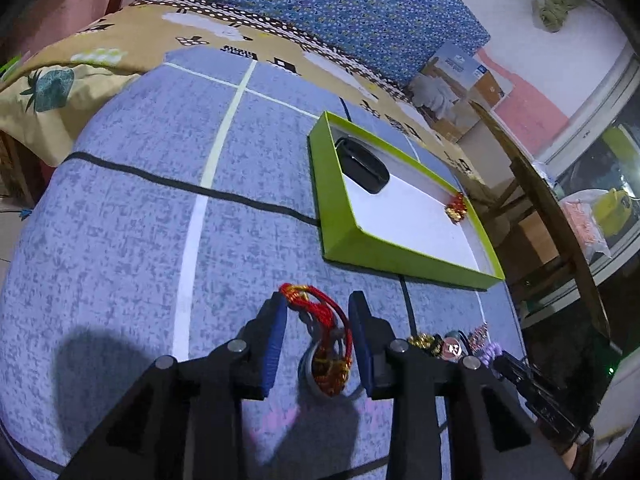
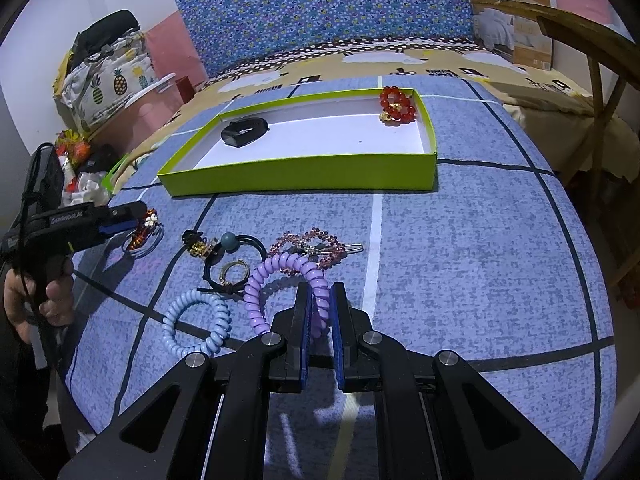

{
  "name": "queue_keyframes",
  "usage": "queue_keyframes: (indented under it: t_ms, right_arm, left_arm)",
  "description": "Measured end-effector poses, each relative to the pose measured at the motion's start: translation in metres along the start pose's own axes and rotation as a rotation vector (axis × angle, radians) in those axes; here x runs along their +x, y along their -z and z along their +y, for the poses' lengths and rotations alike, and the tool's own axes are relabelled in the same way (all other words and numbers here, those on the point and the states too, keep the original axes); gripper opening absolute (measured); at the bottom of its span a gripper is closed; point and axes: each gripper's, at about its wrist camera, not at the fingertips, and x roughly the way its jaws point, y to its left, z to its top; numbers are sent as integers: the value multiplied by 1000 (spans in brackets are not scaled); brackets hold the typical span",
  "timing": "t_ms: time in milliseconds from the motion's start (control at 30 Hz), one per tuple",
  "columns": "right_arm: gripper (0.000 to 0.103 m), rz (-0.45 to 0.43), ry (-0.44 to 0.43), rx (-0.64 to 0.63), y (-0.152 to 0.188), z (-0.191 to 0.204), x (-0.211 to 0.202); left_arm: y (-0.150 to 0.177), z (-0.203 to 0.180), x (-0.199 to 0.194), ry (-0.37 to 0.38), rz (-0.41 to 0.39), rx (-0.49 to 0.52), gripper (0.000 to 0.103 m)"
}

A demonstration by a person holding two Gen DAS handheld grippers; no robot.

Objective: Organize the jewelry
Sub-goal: 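Lift the red tassel keychain with the left tool toward the green box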

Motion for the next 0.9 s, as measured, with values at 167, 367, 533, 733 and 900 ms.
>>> queue_keyframes:
  t_ms: [167,367,533,733,900]
  right_arm:
    - [9,0,2,1,1,0,1]
    - [9,1,-1,2,2,0,2]
    - [9,-3,-3,-1,2,0,1]
    - [9,-5,2,6,3,-3,-1]
    - [9,-5,-2,2,3,-1,-1]
  left_arm:
    - [-4,-8,6,-73,2,45,25]
    - [-4,-19,10,-174,25,165,10]
    - [-5,-16,6,-99,32,139,8]
    - [-5,-10,-13,20,-31,83,8]
    - [-6,-13,-27,88,-74,78,8]
